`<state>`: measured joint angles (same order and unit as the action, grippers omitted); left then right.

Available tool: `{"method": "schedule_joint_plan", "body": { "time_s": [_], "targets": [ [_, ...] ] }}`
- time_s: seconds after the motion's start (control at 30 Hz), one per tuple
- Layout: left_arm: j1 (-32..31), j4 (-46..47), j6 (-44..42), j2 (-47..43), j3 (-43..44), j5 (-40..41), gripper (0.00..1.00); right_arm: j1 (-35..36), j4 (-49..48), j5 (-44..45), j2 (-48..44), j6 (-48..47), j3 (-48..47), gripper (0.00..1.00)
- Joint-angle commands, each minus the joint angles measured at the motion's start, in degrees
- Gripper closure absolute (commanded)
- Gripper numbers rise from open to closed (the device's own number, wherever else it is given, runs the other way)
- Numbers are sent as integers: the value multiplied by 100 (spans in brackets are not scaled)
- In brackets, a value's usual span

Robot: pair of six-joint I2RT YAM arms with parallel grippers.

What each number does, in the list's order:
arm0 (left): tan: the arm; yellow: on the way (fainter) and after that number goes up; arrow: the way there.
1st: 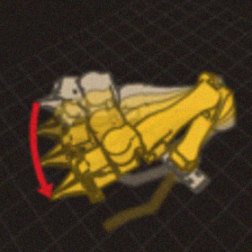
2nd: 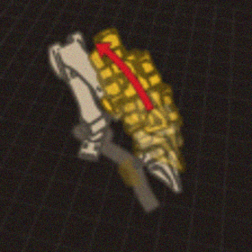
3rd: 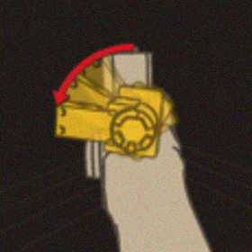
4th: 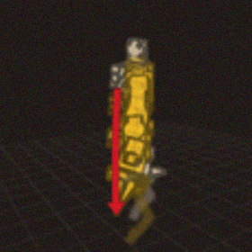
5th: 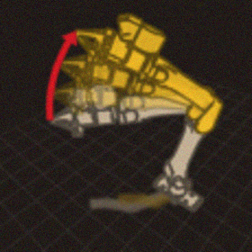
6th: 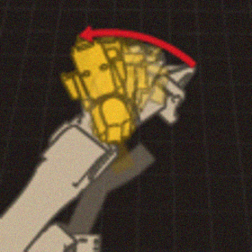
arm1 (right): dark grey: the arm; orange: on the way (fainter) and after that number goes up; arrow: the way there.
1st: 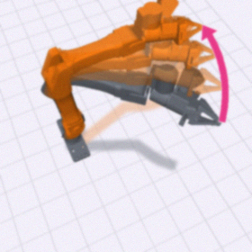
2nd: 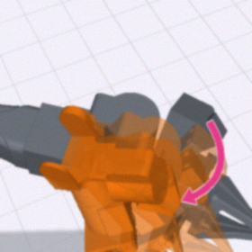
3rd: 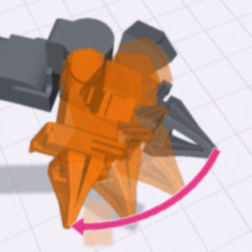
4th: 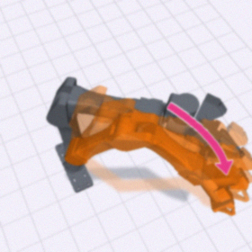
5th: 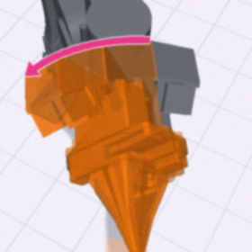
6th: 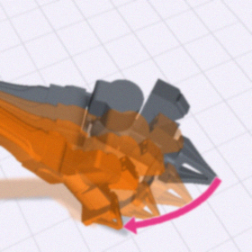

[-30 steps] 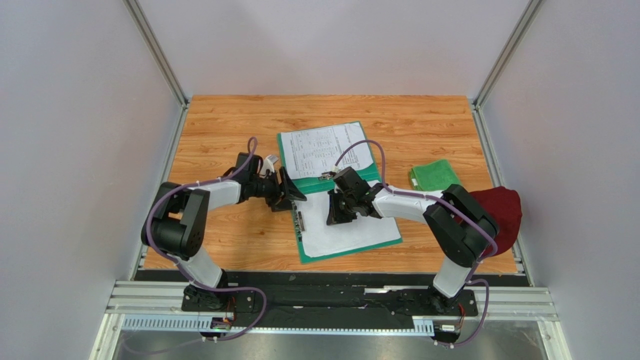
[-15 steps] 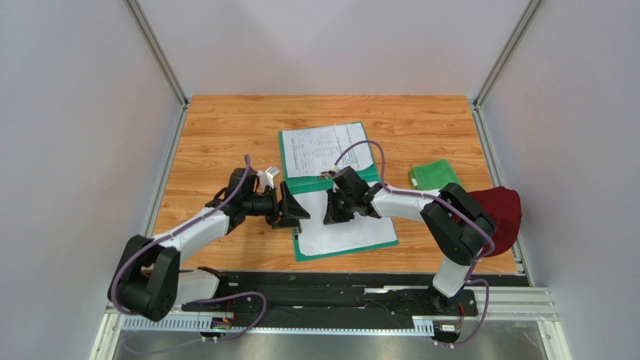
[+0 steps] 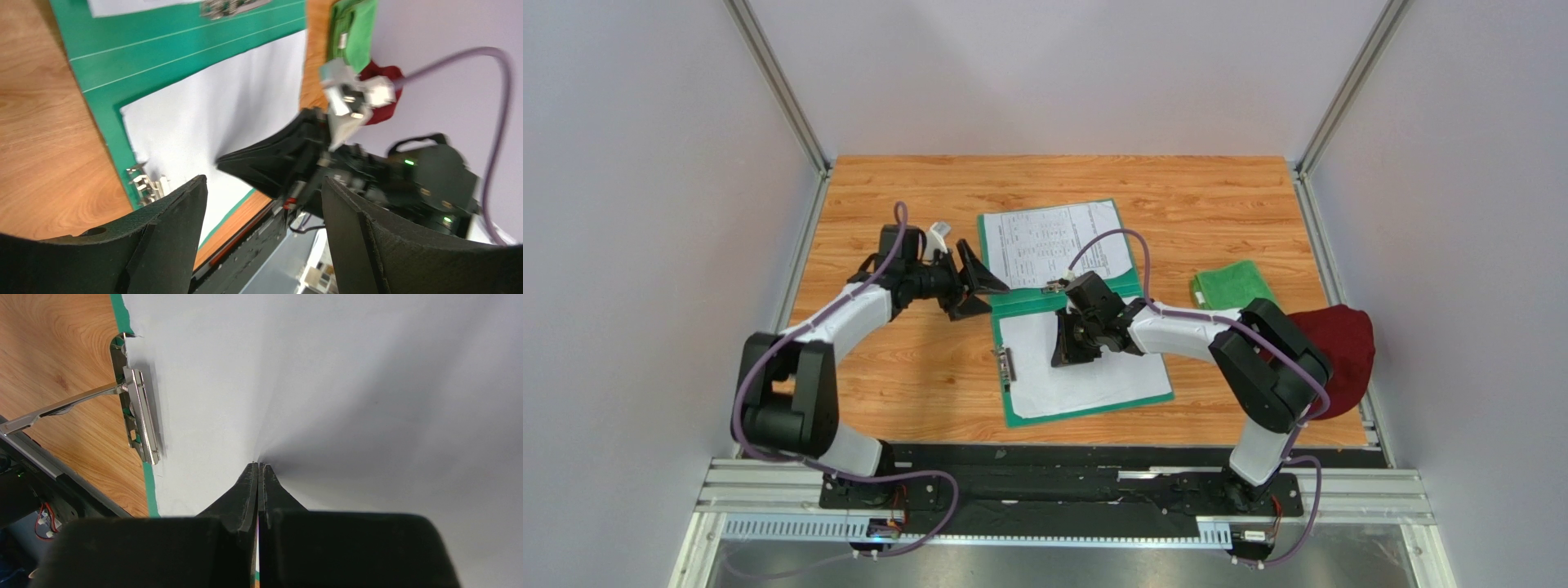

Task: Put the files into the folder

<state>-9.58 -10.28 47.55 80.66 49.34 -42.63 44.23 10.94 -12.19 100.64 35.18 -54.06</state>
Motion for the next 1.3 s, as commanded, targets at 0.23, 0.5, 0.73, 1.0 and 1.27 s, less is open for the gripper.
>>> {"method": "schedule_joint_plan", "body": {
  "time_s": [0.23, 0.5, 0.73, 1.0, 1.27],
  "targets": [
    [-122, 1906, 500, 573, -1286, -913, 19, 42, 400, 173, 281, -82, -60, 100],
    [-492, 2302, 694, 223, -2068, -808, 18, 51, 409, 181, 272, -64, -43, 100],
    [-492, 1539, 326, -428, -1999, -554, 17, 60, 383, 129, 289, -2, -60, 100],
    [-422, -586, -342, -394, -506, 594, 14, 121, 795, 199, 149, 208, -482, 80],
    [-413, -1286, -747, 423, 357, 944, 26, 244, 1534, 393, -185, 595, -1334, 54]
  ]
}}
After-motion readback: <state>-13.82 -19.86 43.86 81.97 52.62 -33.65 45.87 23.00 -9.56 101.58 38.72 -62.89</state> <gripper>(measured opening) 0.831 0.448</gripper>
